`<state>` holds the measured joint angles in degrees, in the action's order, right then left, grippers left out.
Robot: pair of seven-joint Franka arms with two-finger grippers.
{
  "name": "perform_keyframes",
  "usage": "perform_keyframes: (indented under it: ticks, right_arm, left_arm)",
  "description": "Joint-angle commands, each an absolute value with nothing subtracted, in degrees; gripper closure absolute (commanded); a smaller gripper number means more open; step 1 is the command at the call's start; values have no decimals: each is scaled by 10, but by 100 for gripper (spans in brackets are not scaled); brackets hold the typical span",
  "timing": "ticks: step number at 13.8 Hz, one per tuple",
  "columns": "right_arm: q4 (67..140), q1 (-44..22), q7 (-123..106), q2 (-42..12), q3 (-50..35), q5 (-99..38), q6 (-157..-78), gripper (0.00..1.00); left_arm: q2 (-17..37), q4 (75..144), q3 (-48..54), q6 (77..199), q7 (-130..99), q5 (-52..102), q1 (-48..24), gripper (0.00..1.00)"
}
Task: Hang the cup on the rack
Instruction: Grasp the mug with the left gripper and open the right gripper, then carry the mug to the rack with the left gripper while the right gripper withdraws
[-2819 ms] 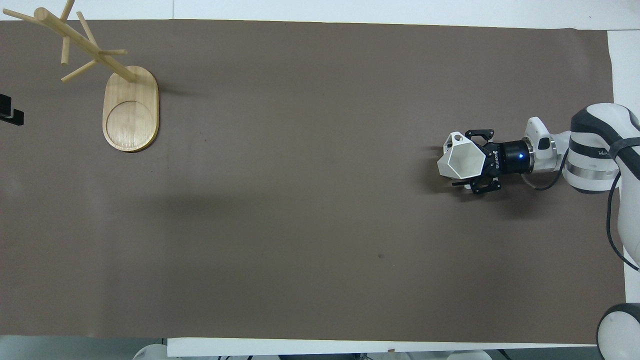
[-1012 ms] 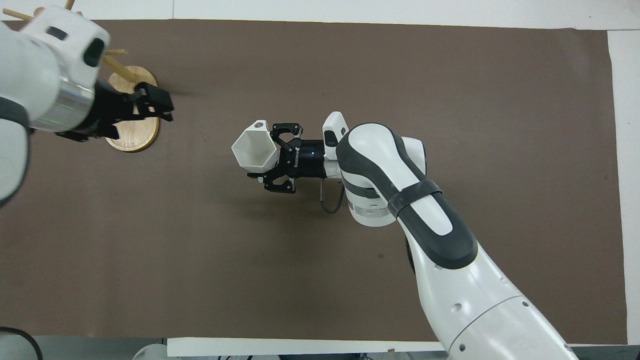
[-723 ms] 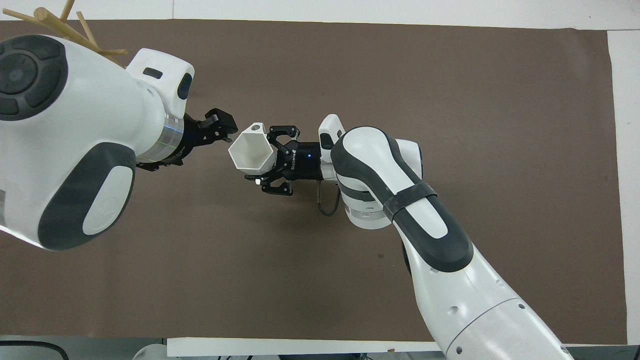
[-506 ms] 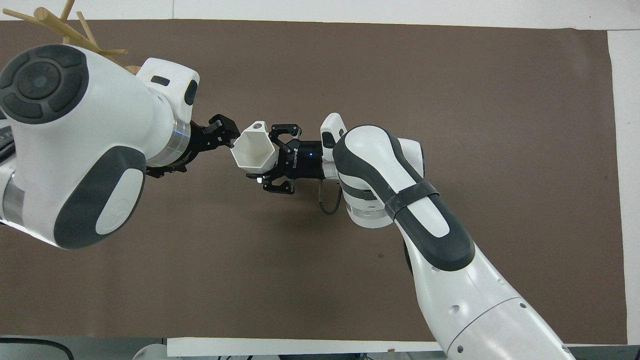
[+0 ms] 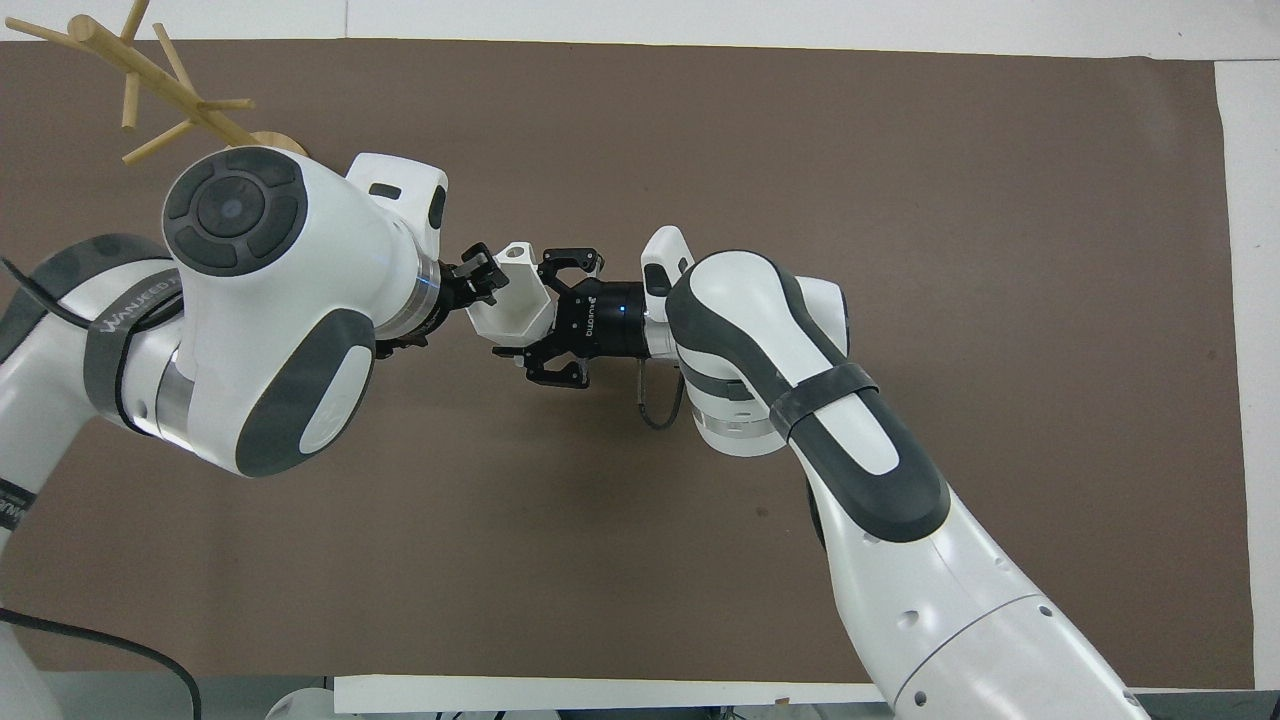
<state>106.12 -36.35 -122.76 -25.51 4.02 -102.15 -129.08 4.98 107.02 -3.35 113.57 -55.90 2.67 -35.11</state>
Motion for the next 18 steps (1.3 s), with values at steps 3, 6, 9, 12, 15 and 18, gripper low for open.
perform_keyframes:
  ticks: [3, 6, 9, 12, 15, 18]
  right_arm:
    - [1060, -360, -1223, -256, 39, -1029, -1299, 60]
    - [1060, -358, -1223, -256, 39, -1029, -1299, 24]
    - [1063, -341, -1222, -256, 39, -1026, -1294, 0]
    - [1063, -288, -1220, -253, 41, -1005, -1241, 0]
    - [1055, -178, -1218, -251, 43, -865, -1143, 0]
    - [1034, -59, -1213, -251, 44, -739, -1040, 0]
  left_arm:
    - [53, 1076, -41, 1148, -572, 25, -369, 100]
    - [53, 1072, -40, 1144, -572, 32, -371, 100]
    - [54, 1070, -42, 1149, -571, 56, -368, 100]
    - [69, 1050, -44, 1157, -572, 58, -346, 100]
    - [71, 1057, -48, 1212, -591, 51, -331, 100]
    - [76, 1106, -49, 1394, -602, 49, -303, 100]
